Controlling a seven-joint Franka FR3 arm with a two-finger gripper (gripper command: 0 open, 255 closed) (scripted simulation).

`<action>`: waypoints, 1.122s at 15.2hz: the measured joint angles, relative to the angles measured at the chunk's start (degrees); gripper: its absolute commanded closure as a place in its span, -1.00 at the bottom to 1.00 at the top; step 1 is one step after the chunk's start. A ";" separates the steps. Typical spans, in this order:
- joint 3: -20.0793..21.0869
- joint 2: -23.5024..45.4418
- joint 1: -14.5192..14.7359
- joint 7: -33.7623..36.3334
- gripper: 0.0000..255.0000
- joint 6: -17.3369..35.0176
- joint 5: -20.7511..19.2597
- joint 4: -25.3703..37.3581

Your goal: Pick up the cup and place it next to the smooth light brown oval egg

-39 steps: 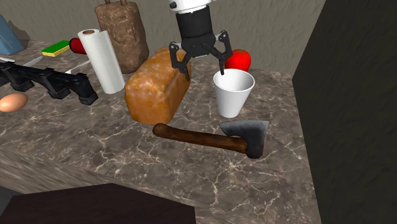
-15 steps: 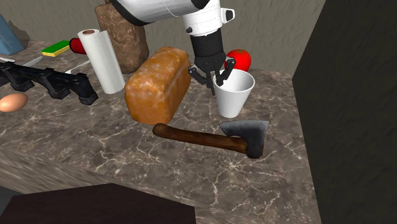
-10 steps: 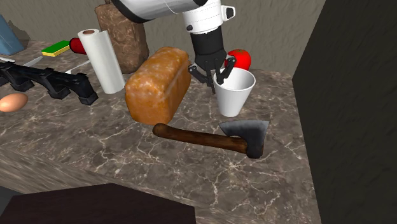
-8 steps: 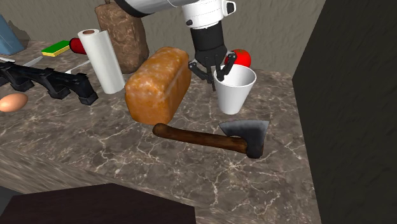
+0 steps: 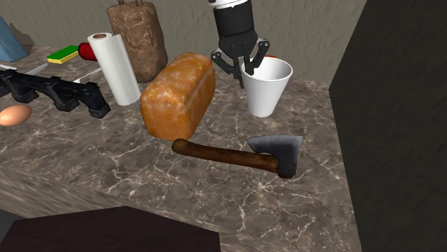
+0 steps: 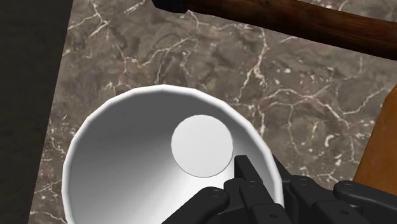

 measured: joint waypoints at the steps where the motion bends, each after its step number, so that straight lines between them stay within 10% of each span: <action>1: 0.02 -0.16 0.01 -0.18 1.00 -0.67 0.06 0.54; 17: 0.90 -4.09 0.54 -2.10 1.00 -12.67 0.16 8.90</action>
